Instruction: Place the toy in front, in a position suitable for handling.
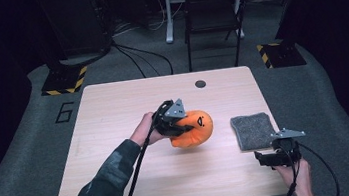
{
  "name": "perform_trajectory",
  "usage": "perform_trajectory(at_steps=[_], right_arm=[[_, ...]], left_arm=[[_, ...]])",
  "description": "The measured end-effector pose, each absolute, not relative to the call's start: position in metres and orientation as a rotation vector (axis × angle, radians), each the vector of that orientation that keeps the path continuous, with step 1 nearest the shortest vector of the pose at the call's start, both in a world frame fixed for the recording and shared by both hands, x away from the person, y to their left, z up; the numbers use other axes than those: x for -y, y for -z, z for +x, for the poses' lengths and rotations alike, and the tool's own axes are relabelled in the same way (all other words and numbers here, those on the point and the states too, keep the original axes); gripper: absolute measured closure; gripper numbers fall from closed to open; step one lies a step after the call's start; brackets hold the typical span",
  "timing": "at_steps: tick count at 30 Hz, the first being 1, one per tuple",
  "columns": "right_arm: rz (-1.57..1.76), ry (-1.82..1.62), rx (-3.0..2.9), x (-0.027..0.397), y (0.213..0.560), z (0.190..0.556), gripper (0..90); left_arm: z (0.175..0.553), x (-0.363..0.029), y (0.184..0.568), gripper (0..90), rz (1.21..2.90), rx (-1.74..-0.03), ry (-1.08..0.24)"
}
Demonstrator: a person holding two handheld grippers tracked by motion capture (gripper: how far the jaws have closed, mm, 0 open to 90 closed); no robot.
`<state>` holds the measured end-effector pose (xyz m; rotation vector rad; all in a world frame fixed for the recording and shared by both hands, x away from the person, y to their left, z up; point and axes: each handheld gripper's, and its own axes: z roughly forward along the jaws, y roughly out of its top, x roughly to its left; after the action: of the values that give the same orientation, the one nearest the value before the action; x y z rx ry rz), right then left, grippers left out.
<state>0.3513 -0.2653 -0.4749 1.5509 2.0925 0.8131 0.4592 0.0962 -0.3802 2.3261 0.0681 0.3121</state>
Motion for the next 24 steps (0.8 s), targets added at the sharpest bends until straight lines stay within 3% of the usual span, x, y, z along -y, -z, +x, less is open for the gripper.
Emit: perform_trajectory(at_steps=[7,24], right_arm=[[1.541,-0.815,-2.089,0.265,0.476,0.352,6.1],[1.541,-0.814,-2.104,0.265,0.477,0.351,6.3]], left_arm=[[0.470,-0.081,0.389,63.2,2.374,0.014,-0.281],[0.496,-0.067,0.445,56.3,2.401,-0.034,-0.139]])
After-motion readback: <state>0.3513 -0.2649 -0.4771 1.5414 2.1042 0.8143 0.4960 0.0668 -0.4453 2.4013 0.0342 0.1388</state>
